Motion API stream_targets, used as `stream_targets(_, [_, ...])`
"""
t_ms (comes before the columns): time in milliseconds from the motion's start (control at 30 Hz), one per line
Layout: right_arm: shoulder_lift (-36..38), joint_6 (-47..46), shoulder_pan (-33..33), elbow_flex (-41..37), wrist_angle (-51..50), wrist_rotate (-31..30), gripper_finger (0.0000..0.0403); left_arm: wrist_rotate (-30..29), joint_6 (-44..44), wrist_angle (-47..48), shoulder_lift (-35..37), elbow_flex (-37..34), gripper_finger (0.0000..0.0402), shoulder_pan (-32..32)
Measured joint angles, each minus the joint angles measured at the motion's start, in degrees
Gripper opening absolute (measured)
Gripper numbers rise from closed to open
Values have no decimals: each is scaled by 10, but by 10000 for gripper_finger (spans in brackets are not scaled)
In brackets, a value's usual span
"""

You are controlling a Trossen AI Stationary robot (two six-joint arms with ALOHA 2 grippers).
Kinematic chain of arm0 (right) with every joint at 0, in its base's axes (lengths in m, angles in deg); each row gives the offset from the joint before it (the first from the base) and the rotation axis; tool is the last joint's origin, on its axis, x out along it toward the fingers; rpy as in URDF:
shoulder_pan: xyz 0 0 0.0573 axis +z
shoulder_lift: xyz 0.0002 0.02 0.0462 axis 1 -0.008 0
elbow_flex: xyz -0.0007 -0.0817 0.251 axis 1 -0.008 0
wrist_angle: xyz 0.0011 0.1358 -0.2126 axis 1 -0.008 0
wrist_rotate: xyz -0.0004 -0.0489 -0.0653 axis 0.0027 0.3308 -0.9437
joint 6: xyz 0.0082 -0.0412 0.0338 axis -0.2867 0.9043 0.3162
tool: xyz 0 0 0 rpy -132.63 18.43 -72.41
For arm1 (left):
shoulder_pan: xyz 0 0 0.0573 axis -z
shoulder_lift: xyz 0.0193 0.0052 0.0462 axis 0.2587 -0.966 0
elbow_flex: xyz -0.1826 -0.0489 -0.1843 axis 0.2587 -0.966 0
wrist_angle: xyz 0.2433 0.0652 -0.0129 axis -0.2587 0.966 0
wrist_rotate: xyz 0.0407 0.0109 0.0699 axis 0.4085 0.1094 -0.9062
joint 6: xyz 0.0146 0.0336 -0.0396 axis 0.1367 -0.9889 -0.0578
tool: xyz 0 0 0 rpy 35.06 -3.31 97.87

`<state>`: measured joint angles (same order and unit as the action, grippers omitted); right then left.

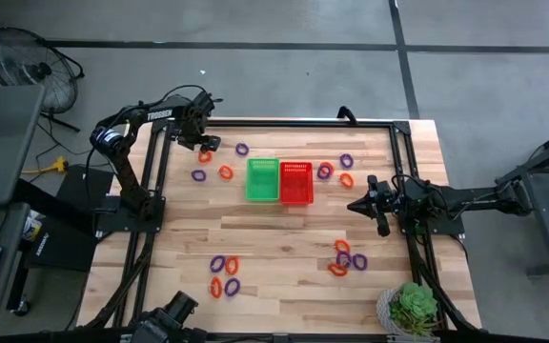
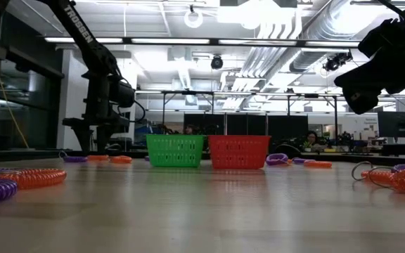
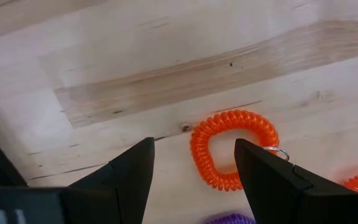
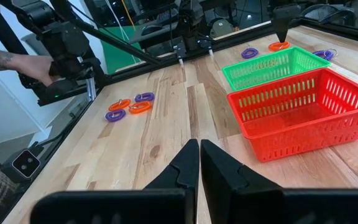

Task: Sort spring keychains
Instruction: Put the orange spring keychain into the green bin

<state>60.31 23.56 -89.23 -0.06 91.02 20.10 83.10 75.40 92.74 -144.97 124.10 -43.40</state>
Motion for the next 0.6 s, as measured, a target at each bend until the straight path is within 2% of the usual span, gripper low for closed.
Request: stream_targets(600, [0, 0, 0, 0, 0, 0, 12, 3, -2, 6, -41, 2, 220, 0])
